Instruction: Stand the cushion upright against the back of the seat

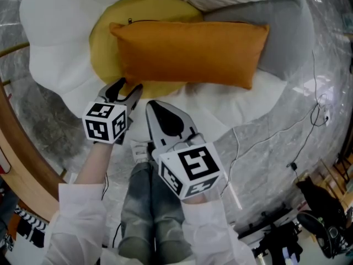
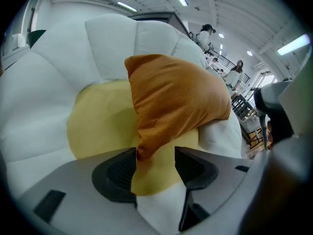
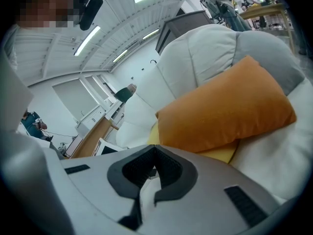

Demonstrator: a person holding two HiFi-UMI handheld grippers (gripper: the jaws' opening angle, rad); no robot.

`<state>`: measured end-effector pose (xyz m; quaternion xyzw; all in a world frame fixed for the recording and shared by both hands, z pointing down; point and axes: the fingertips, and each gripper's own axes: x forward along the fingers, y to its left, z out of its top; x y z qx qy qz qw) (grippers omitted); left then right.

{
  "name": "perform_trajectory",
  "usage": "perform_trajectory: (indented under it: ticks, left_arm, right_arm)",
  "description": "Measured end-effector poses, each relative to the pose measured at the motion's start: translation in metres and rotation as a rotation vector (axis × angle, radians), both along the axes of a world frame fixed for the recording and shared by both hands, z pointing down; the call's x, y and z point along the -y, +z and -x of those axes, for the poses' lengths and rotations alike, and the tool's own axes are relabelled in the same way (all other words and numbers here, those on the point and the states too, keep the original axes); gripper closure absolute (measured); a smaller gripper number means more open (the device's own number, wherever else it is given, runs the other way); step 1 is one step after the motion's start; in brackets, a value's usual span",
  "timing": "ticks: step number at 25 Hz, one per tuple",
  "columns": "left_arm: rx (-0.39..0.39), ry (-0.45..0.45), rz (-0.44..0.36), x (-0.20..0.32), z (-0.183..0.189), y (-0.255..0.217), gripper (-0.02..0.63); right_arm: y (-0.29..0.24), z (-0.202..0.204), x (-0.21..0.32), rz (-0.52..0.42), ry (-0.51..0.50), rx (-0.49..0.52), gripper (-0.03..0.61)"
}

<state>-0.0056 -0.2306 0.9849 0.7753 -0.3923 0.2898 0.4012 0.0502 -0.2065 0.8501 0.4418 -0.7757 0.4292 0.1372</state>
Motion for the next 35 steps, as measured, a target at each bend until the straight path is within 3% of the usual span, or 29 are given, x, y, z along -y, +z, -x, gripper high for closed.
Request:
perform_trajectory:
  ticks: [5,9,14,21,31,35]
  left_arm:
    - [0.019,0.012,0.009,0.004,0.003,0.005,0.381]
    - [0.076,0.067,0.007,0.007,0.009,0.007,0.510]
    - [0.008,0.078,0.002,0.006,0.002,0.000,0.565]
    - [-0.078,0.088,0.065,-0.008,0.006,-0.013,0.578]
    - [-0.109,-0.034,0.094,-0.029,0.040,-0.051,0.583]
    - [-0.092,-0.091,0.071,-0.027,0.053,-0.075,0.583]
  right_arm:
    - [0.000,-0.004,0.003,0.004,0.008,0.004,0.566]
    - [0.003,-0.004,-0.003,0.022,0.005,0.008,0.566]
    - [0.001,0.000,-0.006,0.025,-0.008,0.008,0.566]
    - [-0.014,0.004,-0.001,0.007,-0.010,0.005,0.566]
    - [-0.057,0.015,0.008,-0.036,0.007,-0.010,0.566]
    - [-0.081,0.024,0.014,-0.050,0.026,-0.005,0.566]
